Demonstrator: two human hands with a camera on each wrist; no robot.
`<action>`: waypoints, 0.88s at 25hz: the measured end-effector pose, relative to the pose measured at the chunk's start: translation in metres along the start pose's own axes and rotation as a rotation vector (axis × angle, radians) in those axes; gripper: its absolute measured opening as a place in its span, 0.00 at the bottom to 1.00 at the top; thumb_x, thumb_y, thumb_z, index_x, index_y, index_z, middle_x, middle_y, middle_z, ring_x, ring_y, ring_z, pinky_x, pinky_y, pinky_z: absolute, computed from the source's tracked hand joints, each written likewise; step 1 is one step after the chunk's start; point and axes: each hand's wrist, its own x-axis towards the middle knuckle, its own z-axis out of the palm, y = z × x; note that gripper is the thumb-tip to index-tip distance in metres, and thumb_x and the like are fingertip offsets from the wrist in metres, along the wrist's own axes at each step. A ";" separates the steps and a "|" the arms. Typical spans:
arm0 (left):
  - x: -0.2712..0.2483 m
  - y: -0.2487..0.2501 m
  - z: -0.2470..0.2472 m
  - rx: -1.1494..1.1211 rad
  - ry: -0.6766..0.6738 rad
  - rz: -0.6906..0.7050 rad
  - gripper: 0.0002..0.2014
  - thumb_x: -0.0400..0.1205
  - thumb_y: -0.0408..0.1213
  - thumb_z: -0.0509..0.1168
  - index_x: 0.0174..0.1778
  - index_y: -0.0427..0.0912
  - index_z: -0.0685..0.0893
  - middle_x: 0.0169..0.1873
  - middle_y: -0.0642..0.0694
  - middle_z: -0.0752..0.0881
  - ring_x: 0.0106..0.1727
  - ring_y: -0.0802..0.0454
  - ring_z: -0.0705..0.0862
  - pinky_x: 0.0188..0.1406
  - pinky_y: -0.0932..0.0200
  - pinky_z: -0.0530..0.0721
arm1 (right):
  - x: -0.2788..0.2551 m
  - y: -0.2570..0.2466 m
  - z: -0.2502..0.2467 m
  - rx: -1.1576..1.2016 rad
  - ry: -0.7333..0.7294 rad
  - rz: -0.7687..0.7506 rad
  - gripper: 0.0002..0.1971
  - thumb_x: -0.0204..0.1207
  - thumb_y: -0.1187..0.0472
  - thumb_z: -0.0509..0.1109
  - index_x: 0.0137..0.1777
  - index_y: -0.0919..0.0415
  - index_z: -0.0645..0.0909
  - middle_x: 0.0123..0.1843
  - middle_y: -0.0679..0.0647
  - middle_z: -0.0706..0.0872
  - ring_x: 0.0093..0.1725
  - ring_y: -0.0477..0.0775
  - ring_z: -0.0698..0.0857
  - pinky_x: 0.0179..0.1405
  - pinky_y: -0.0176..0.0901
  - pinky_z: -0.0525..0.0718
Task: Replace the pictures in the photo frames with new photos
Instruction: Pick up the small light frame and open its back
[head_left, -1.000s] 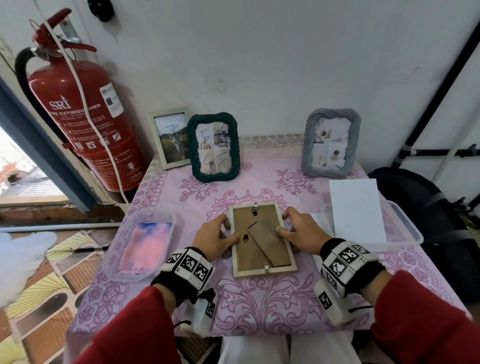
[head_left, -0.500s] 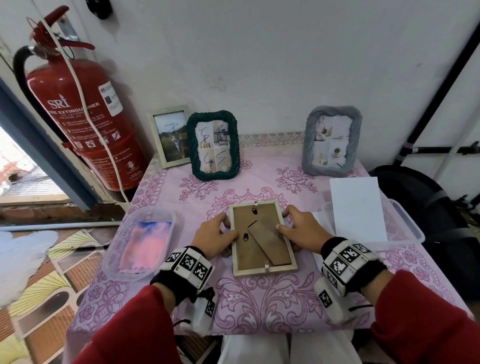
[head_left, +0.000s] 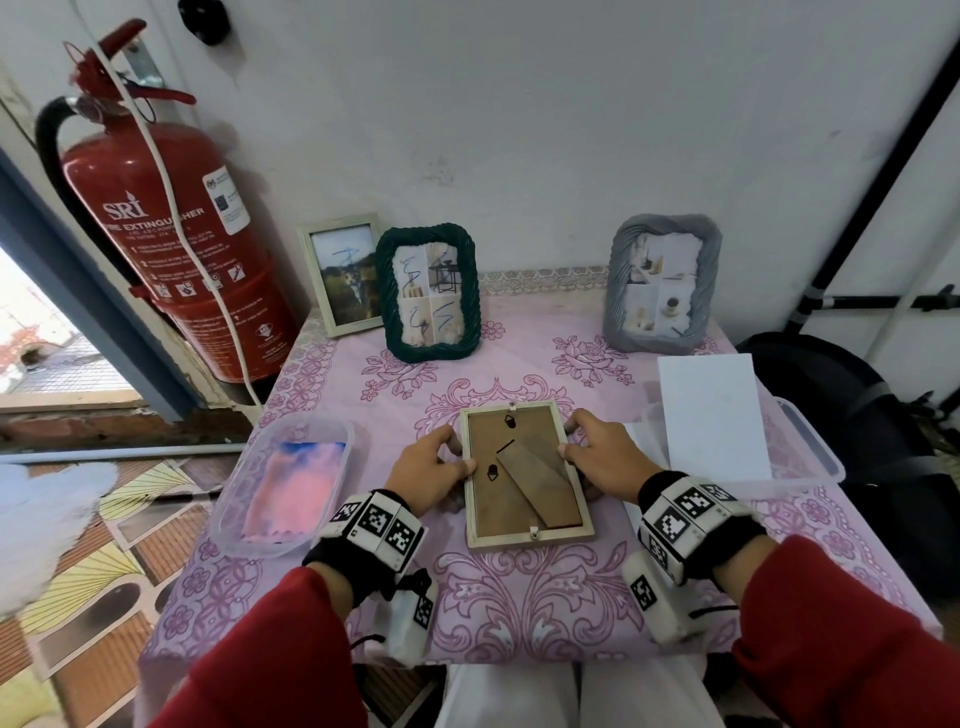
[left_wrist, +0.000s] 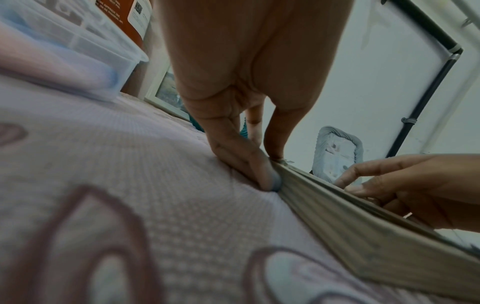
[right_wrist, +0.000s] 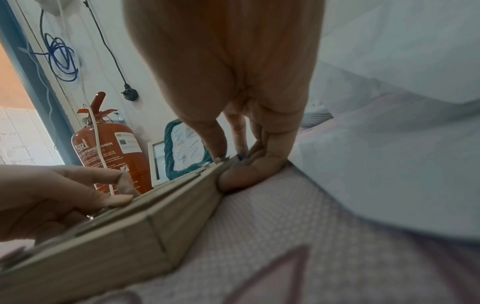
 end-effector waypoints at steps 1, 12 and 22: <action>-0.001 0.000 0.001 0.010 0.004 0.002 0.09 0.79 0.32 0.66 0.40 0.41 0.70 0.24 0.39 0.83 0.23 0.43 0.81 0.31 0.50 0.86 | 0.000 0.000 0.000 0.008 -0.002 0.007 0.10 0.79 0.63 0.65 0.57 0.65 0.74 0.42 0.61 0.79 0.39 0.57 0.79 0.33 0.43 0.78; -0.031 0.023 0.007 0.692 -0.002 0.365 0.23 0.77 0.48 0.68 0.66 0.46 0.76 0.61 0.44 0.77 0.64 0.46 0.74 0.66 0.54 0.72 | 0.007 -0.023 -0.009 -0.313 -0.056 -0.026 0.22 0.80 0.56 0.64 0.68 0.69 0.67 0.63 0.67 0.79 0.63 0.65 0.79 0.62 0.52 0.79; -0.048 0.033 0.018 0.921 -0.377 0.555 0.26 0.75 0.45 0.71 0.70 0.55 0.76 0.61 0.43 0.74 0.62 0.45 0.74 0.63 0.56 0.70 | 0.046 -0.053 -0.013 -0.522 -0.138 -0.206 0.18 0.78 0.57 0.68 0.65 0.65 0.79 0.62 0.63 0.84 0.63 0.60 0.81 0.63 0.45 0.77</action>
